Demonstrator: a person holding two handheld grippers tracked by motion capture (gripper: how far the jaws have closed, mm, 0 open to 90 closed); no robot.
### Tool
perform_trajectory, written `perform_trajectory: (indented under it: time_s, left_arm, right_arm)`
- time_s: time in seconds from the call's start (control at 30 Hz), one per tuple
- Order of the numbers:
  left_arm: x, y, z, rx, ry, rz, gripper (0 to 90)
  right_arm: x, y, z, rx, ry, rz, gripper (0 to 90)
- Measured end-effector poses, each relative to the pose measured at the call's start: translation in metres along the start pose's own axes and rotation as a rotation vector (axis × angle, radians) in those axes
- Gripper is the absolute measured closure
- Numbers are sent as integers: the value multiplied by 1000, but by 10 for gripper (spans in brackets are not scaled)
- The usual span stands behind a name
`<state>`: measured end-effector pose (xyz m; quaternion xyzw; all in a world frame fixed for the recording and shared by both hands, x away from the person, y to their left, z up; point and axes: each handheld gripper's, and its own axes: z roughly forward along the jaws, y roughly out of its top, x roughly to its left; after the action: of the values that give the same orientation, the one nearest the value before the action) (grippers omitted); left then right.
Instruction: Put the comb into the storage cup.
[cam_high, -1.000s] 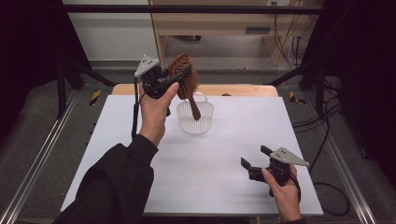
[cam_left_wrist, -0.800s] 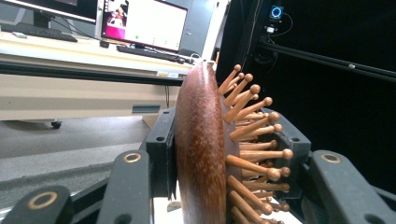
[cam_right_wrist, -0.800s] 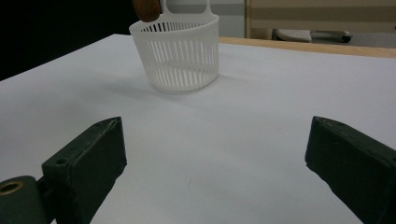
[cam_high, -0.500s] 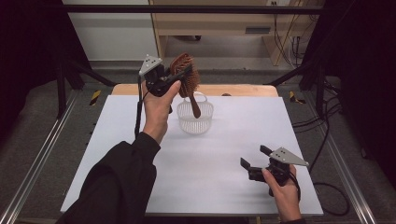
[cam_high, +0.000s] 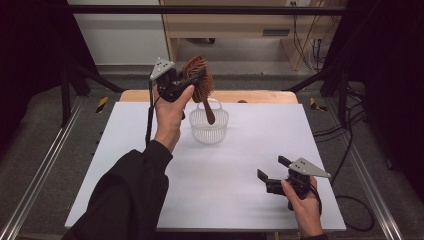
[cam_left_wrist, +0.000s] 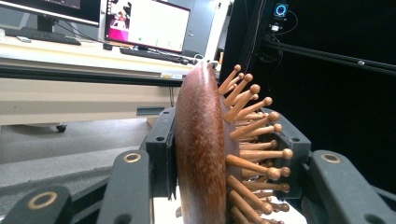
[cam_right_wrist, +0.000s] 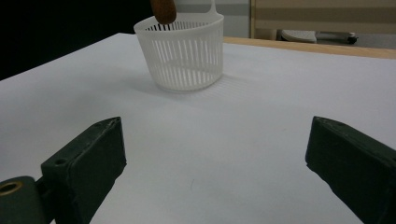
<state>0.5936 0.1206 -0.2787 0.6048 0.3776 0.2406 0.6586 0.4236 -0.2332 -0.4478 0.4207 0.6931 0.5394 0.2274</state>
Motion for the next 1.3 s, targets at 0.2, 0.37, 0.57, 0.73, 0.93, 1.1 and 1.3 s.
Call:
perform_trajectory:
  time_s: [0.2, 0.37, 0.57, 0.73, 0.93, 1.1, 1.3]
  left_arm:
    - [1, -1, 2, -2, 0, 2, 519]
    - [2, -1, 4, -4, 4, 2, 519]
    - [5, -3, 6, -1, 13, 4, 518]
    - [6, -5, 8, 7, 14, 15, 518]
    - [9, -9, 10, 13, 17, 21, 518]
    - [10, -13, 12, 23, 19, 27, 518]
    - [10, -16, 14, 28, 16, 30, 518]
  right_arm:
    - [0, 0, 0, 2, 2, -4, 53]
    - [0, 0, 1, 3, 4, -3, 54]
    - [0, -1, 1, 4, 4, -2, 55]
    - [0, 0, 1, 5, 6, -5, 55]
    - [0, -1, 1, 7, 6, -10, 56]
    - [1, -1, 2, 7, 8, -12, 56]
    - [0, -1, 2, 8, 6, -11, 55]
